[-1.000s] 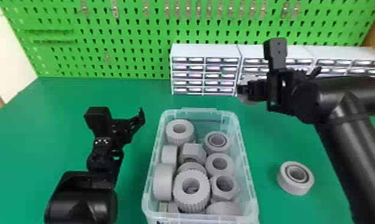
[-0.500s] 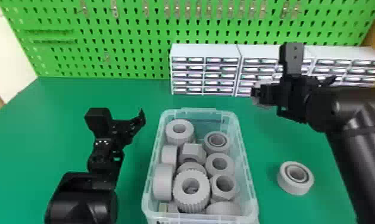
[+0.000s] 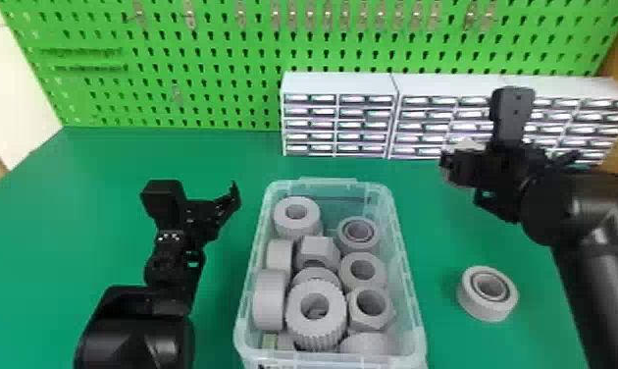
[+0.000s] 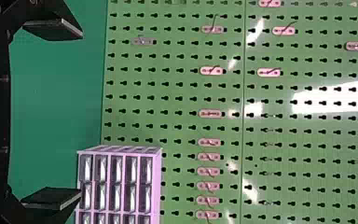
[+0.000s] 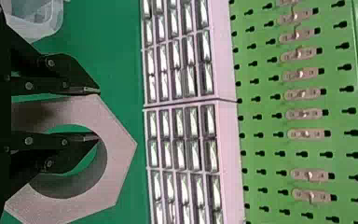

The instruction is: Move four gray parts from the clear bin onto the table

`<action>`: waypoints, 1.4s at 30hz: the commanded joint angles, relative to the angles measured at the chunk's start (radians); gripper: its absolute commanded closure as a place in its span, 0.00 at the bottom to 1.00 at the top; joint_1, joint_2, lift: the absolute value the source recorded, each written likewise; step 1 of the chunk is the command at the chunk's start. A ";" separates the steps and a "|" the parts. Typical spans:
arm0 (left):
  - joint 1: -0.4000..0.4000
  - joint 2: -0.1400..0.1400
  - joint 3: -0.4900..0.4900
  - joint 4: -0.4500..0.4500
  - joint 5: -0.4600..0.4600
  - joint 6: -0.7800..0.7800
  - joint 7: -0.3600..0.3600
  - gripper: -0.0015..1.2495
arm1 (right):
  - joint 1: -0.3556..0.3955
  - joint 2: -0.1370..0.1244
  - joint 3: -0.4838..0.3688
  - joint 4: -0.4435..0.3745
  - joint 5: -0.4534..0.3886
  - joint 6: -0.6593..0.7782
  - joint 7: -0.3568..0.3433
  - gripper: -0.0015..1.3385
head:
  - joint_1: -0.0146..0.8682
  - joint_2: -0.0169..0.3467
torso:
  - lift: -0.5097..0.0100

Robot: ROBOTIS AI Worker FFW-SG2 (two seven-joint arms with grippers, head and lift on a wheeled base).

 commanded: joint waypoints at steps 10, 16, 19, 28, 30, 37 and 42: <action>-0.002 -0.001 -0.005 0.002 0.000 0.000 0.000 0.08 | 0.029 0.002 -0.054 0.005 0.005 0.026 -0.013 0.78 | 0.80 0.24 | 0.88; -0.003 -0.001 -0.008 0.004 0.000 0.000 0.000 0.08 | 0.036 0.002 -0.060 0.014 0.011 0.028 -0.018 0.78 | 0.80 0.24 | 0.88; -0.003 -0.002 -0.008 0.005 0.002 0.000 0.000 0.08 | 0.039 0.002 -0.060 0.028 0.012 0.028 -0.018 0.78 | 0.80 0.24 | 0.88; -0.006 -0.002 -0.011 0.007 0.003 0.000 0.000 0.08 | 0.049 -0.003 -0.060 0.086 0.017 0.012 -0.018 0.78 | 0.80 0.24 | 0.88; -0.006 -0.001 -0.011 0.007 0.003 0.000 0.000 0.08 | 0.050 -0.003 -0.062 0.099 0.020 0.011 -0.018 0.78 | 0.80 0.24 | 0.88; -0.006 -0.002 -0.011 0.008 0.006 0.000 0.002 0.08 | 0.059 -0.001 -0.076 0.128 0.052 0.009 -0.018 0.78 | 0.80 0.24 | 0.88; -0.006 -0.001 -0.012 0.008 0.006 0.000 0.002 0.08 | 0.061 -0.001 -0.085 0.152 0.069 0.009 -0.018 0.78 | 0.80 0.24 | 0.88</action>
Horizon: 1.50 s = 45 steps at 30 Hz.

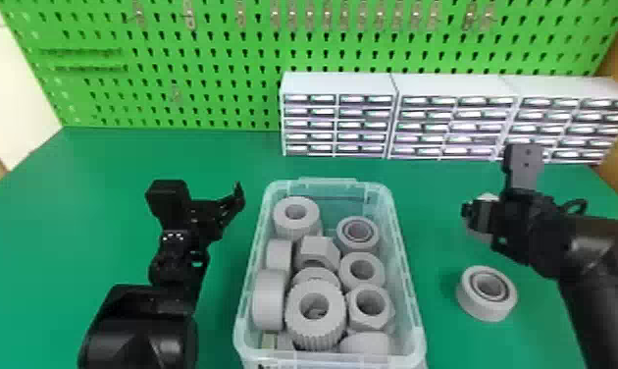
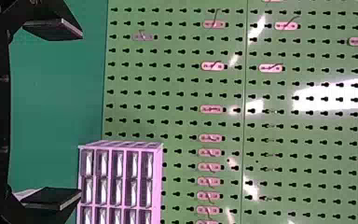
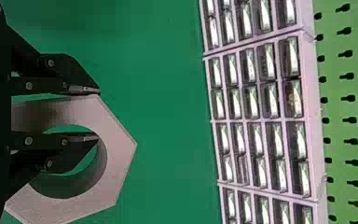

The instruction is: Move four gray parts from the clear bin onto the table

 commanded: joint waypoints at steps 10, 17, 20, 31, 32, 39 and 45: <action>-0.002 0.000 -0.001 0.000 0.002 0.000 -0.001 0.08 | 0.003 0.000 -0.029 0.088 0.060 0.000 0.000 0.78 | 0.80 0.24 | 0.88; -0.002 0.000 -0.003 0.000 0.003 0.000 0.000 0.08 | 0.012 0.003 -0.049 0.124 0.099 -0.005 0.000 0.78 | 0.80 0.24 | 0.88; -0.002 0.000 -0.003 0.000 0.005 0.000 -0.001 0.08 | 0.013 0.005 -0.054 0.147 0.111 -0.008 0.000 0.78 | 0.80 0.24 | 0.88; -0.002 0.000 -0.004 0.000 0.005 0.000 0.000 0.08 | 0.012 0.002 -0.065 0.183 0.123 -0.006 0.000 0.78 | 0.80 0.24 | 0.88; -0.002 0.001 -0.004 0.000 0.005 0.000 0.000 0.08 | 0.010 0.002 -0.065 0.185 0.123 -0.005 0.000 0.78 | 0.80 0.24 | 0.88; -0.002 0.000 -0.006 0.002 0.005 0.000 0.000 0.08 | 0.010 0.000 -0.068 0.193 0.135 -0.003 0.000 0.78 | 0.80 0.24 | 0.88; 0.000 0.000 -0.006 0.002 0.006 0.000 -0.001 0.08 | 0.010 -0.003 -0.071 0.199 0.138 0.000 0.000 0.78 | 0.80 0.24 | 0.88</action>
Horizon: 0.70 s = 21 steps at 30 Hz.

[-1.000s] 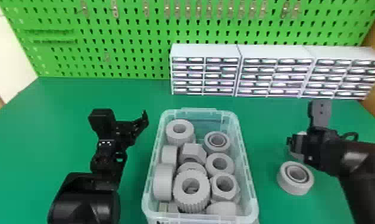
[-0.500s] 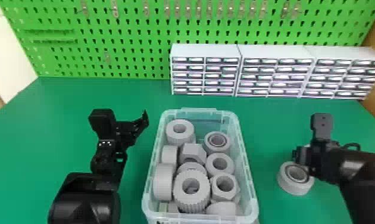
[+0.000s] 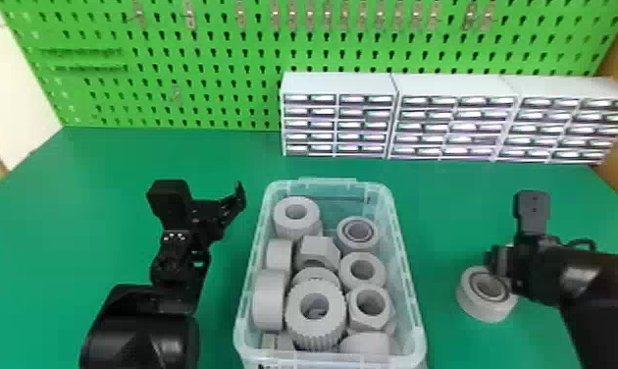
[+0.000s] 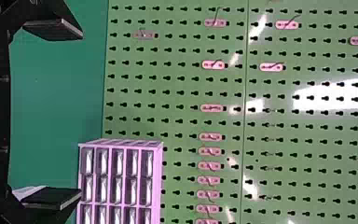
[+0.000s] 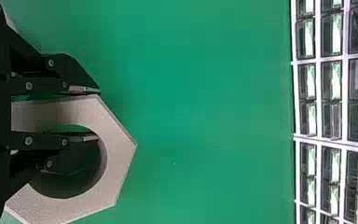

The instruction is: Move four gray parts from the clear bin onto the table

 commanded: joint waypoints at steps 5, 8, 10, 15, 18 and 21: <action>0.001 0.001 0.002 0.000 0.002 0.000 -0.001 0.08 | -0.009 -0.007 -0.004 0.022 -0.010 0.025 0.000 0.66 | 0.80 0.24 | 0.88; 0.001 0.000 0.002 0.000 0.002 0.000 -0.001 0.08 | -0.011 -0.010 0.001 0.029 -0.018 0.034 0.000 0.64 | 0.80 0.24 | 0.88; 0.003 0.000 0.002 0.000 0.002 0.000 -0.001 0.08 | -0.011 -0.011 0.007 0.029 -0.020 0.034 0.000 0.57 | 0.80 0.24 | 0.88; 0.004 0.001 0.003 0.000 0.006 0.000 0.001 0.08 | -0.011 -0.011 0.006 0.029 -0.024 0.034 0.000 0.42 | 0.80 0.24 | 0.88; 0.006 0.001 0.006 0.000 0.006 0.000 -0.001 0.08 | -0.012 -0.010 0.009 0.025 -0.027 0.040 0.000 0.40 | 0.80 0.24 | 0.88; 0.007 0.001 0.006 0.000 0.008 0.000 -0.001 0.08 | -0.015 -0.008 0.010 0.012 -0.030 0.057 0.000 0.40 | 0.80 0.24 | 0.88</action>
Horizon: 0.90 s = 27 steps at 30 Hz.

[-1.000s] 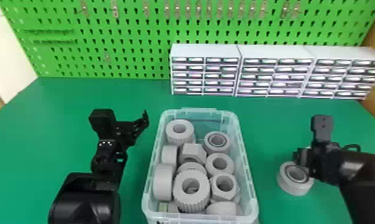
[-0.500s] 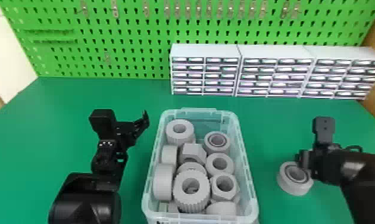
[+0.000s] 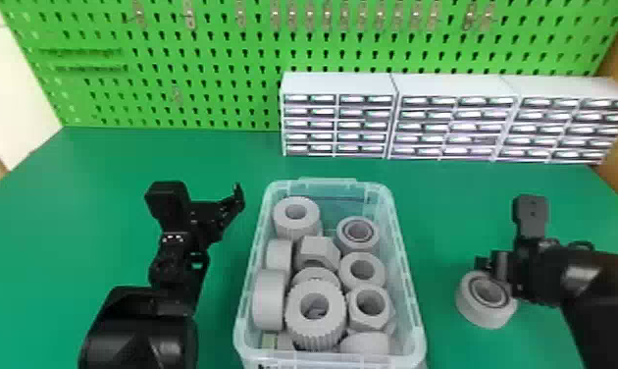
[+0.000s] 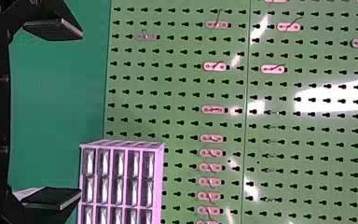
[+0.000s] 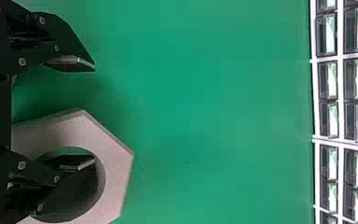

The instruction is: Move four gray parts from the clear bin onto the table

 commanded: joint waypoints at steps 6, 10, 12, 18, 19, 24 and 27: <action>0.004 0.001 0.001 0.000 0.001 0.000 0.000 0.08 | -0.012 0.010 0.004 -0.058 0.005 0.055 0.000 0.40 | 0.80 0.24 | 0.88; 0.005 0.001 0.001 0.000 0.001 0.000 0.000 0.08 | -0.020 0.014 0.004 -0.088 0.014 0.095 0.000 0.40 | 0.80 0.24 | 0.88; 0.005 0.001 0.001 0.000 0.001 0.000 0.000 0.08 | -0.023 0.014 0.007 -0.104 0.014 0.113 0.000 0.40 | 0.80 0.24 | 0.88; 0.008 0.001 0.003 0.000 0.003 0.000 0.000 0.08 | -0.029 0.014 0.013 -0.130 -0.014 0.125 0.000 0.40 | 0.80 0.24 | 0.88; 0.008 0.001 0.001 0.000 0.003 0.000 0.000 0.08 | -0.029 0.013 0.019 -0.136 -0.023 0.125 0.000 0.40 | 0.80 0.24 | 0.88; 0.008 0.001 0.004 0.000 0.003 0.000 0.001 0.08 | -0.032 0.005 0.034 -0.163 -0.063 0.127 0.000 0.40 | 0.80 0.24 | 0.88; 0.008 0.001 0.000 0.000 0.001 0.000 0.001 0.08 | -0.032 -0.009 0.053 -0.197 -0.083 0.142 0.000 0.40 | 0.80 0.24 | 0.88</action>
